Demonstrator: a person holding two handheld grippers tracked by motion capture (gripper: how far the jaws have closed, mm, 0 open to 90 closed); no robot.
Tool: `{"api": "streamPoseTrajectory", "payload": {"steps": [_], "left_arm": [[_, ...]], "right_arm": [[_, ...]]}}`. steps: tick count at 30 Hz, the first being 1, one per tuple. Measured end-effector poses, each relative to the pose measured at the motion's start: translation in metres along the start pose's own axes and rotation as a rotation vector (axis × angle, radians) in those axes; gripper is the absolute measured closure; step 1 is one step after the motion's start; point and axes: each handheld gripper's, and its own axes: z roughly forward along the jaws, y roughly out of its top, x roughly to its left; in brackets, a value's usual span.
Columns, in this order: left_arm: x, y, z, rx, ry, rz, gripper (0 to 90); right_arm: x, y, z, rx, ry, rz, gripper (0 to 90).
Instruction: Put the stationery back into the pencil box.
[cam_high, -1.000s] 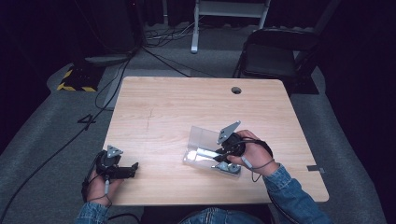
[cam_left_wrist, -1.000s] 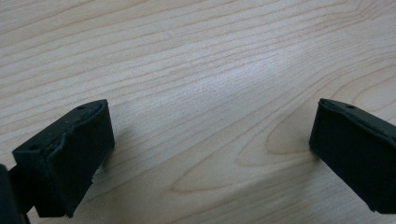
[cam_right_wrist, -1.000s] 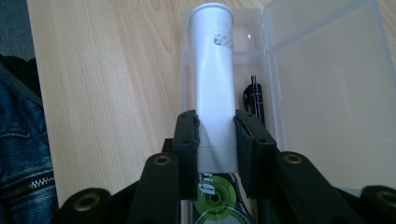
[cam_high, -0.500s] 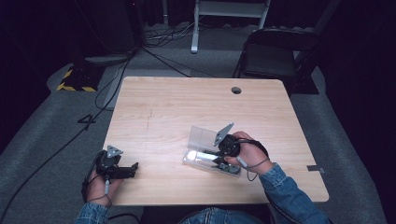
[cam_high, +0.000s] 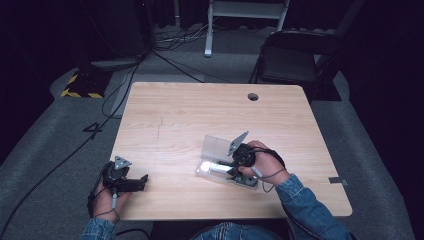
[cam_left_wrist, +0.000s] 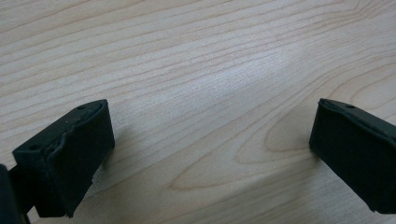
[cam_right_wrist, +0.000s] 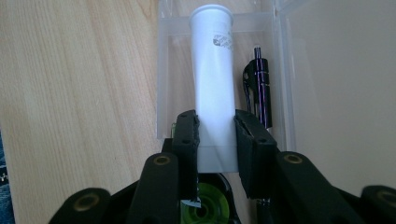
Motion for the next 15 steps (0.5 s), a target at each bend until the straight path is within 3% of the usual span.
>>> {"api": "streamPoseTrajectory", "payload": {"steps": [3, 15], "left_arm": [[0.0000, 0.0000, 0.0000, 0.000, 0.000, 0.000, 0.2], [0.0000, 0.0000, 0.0000, 0.000, 0.000, 0.000, 0.2]], "right_arm": [[-0.0013, -0.0015, 0.0019, -0.012, 0.006, 0.023, 71.3], [-0.0040, -0.0029, 0.0056, -0.017, 0.003, 0.017, 71.1]]}}
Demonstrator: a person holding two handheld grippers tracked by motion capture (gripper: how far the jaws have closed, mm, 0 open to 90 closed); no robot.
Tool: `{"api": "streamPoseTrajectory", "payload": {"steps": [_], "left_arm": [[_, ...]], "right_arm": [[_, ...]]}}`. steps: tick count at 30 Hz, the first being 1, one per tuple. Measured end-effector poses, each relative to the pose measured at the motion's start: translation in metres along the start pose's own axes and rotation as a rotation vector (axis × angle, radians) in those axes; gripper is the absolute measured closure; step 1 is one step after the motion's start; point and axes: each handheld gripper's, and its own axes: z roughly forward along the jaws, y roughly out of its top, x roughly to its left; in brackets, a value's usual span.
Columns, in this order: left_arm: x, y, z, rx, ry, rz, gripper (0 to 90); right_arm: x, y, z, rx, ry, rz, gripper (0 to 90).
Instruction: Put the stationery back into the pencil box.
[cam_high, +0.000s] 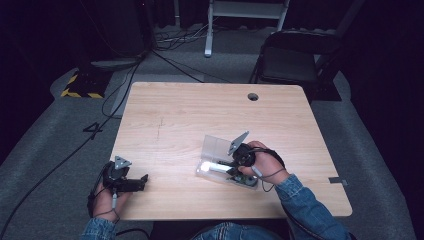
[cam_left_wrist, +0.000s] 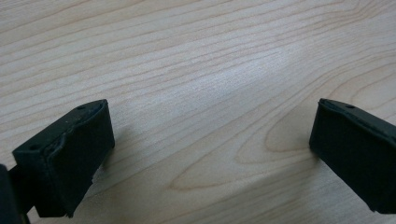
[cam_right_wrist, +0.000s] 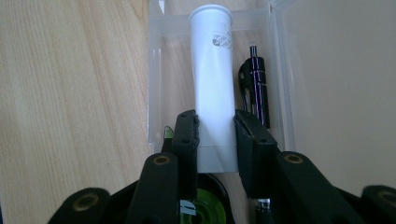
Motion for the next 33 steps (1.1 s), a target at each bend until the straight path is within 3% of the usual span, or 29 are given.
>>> {"api": "streamPoseTrajectory", "payload": {"steps": [11, 20, 26, 33], "left_arm": [[0.001, 0.000, 0.000, 0.001, -0.002, 0.006, 0.1], [0.001, 0.000, 0.000, 0.002, -0.002, 0.007, 0.1], [0.001, 0.001, 0.001, 0.004, -0.004, 0.004, 0.1], [0.000, 0.001, 0.000, 0.004, -0.004, 0.002, 0.2]], "right_arm": [[-0.002, -0.001, 0.002, -0.007, -0.043, -0.033, 67.4], [-0.001, -0.001, -0.001, -0.016, -0.038, -0.022, 63.6], [0.000, -0.002, -0.009, -0.062, -0.053, -0.032, 58.2], [0.004, -0.003, -0.037, -0.221, -0.109, 0.000, 40.4]]}}
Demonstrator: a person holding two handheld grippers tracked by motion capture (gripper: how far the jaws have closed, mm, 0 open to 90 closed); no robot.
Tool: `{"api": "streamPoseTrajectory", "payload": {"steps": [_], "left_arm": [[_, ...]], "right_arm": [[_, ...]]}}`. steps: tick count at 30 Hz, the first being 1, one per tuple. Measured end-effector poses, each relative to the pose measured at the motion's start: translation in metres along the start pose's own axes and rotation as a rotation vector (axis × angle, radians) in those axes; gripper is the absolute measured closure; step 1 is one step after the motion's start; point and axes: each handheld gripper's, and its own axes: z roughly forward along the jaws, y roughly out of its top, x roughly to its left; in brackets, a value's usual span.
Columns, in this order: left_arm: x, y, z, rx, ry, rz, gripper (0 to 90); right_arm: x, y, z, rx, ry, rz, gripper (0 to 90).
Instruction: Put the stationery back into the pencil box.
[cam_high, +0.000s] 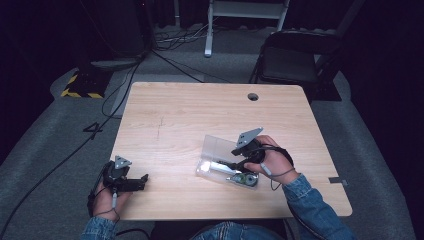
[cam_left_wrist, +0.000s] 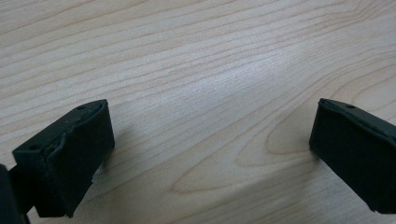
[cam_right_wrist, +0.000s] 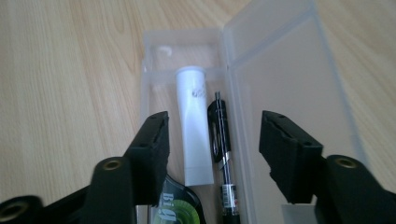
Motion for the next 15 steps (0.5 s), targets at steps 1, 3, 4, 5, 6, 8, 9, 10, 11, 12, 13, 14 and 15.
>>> {"api": "streamPoseTrajectory", "payload": {"steps": [1, 3, 4, 5, 6, 8, 9, 10, 11, 12, 13, 14, 15], "left_arm": [[0.000, 0.000, 0.000, 0.000, -0.001, 0.001, 0.2], [0.000, -0.001, 0.000, -0.003, 0.002, -0.001, 0.2], [0.000, -0.001, -0.001, -0.004, 0.002, -0.001, 0.2], [0.000, -0.001, -0.001, -0.004, 0.001, 0.002, 0.2], [0.000, -0.002, -0.001, -0.005, 0.001, 0.003, 0.2], [-0.001, -0.002, -0.002, -0.004, 0.003, 0.000, 0.3], [-0.001, -0.002, -0.002, -0.004, 0.003, 0.002, 0.3], [-0.001, -0.003, -0.002, -0.004, 0.003, 0.002, 0.3], [0.000, -0.002, -0.002, -0.004, 0.002, 0.005, 0.3], [-0.001, -0.003, -0.002, -0.004, 0.003, 0.001, 0.3], [-0.001, -0.003, -0.002, -0.004, 0.003, 0.001, 0.3], [0.000, -0.002, -0.002, -0.004, 0.002, 0.004, 0.3], [0.000, -0.002, -0.002, -0.004, 0.002, 0.004, 0.3]], "right_arm": [[0.000, 0.000, -0.003, -0.013, -0.004, 0.000, 39.6], [0.000, 0.001, -0.012, -0.044, -0.023, -0.002, 37.8], [-0.001, 0.002, -0.016, -0.056, -0.034, -0.001, 36.9], [-0.001, 0.002, -0.019, -0.063, -0.036, 0.001, 36.5], [-0.001, 0.002, -0.024, -0.074, -0.044, 0.001, 36.0], [-0.001, 0.000, -0.030, -0.084, -0.050, 0.009, 34.8], [-0.002, -0.001, -0.033, -0.089, -0.054, 0.012, 34.6], [-0.003, -0.003, -0.036, -0.094, -0.058, 0.014, 34.2], [-0.004, -0.005, -0.039, -0.098, -0.068, 0.025, 33.7], [-0.006, -0.008, -0.042, -0.098, -0.076, 0.031, 33.6], [-0.008, -0.010, -0.045, -0.102, -0.083, 0.034, 33.3], [-0.009, -0.013, -0.048, -0.104, -0.089, 0.041, 32.9], [-0.011, -0.016, -0.050, -0.106, -0.095, 0.052, 32.8]]}}
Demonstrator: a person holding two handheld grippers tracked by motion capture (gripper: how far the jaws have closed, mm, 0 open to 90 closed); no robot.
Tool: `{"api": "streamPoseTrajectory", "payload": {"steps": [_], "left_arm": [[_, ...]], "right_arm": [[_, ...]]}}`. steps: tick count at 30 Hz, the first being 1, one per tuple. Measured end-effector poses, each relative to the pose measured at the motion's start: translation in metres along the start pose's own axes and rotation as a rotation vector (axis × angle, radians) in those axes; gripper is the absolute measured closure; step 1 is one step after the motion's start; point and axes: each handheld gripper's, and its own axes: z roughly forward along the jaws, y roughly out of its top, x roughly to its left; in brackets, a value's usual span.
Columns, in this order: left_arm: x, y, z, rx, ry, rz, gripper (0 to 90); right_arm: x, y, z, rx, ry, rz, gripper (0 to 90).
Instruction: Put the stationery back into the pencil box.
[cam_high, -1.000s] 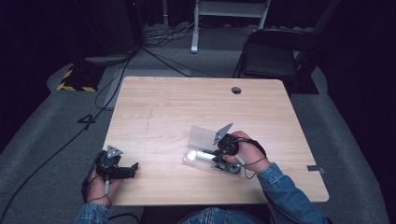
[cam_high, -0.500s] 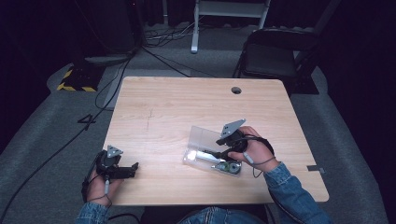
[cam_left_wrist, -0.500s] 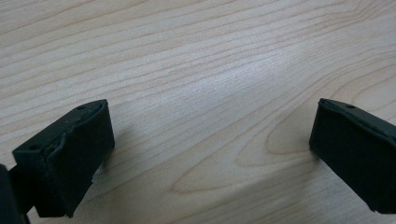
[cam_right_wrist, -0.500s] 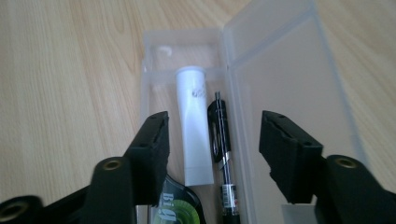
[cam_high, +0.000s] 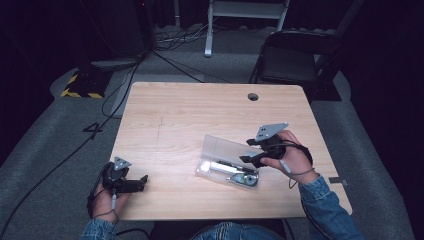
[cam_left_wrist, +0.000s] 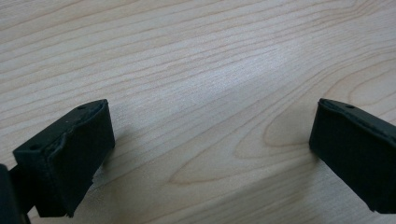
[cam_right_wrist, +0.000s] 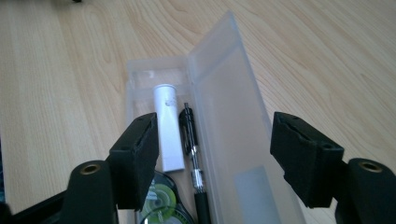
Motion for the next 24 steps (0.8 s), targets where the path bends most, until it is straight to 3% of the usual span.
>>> {"api": "streamPoseTrajectory", "payload": {"steps": [16, 24], "left_arm": [[0.002, 0.003, 0.003, 0.003, 0.008, -0.010, 0.3], [0.002, 0.003, 0.003, 0.001, 0.007, -0.010, 0.3]], "right_arm": [[-0.036, -0.041, -0.043, -0.033, -0.137, 0.136, 28.6], [-0.058, -0.076, -0.057, -0.015, -0.212, 0.240, 27.2]]}}
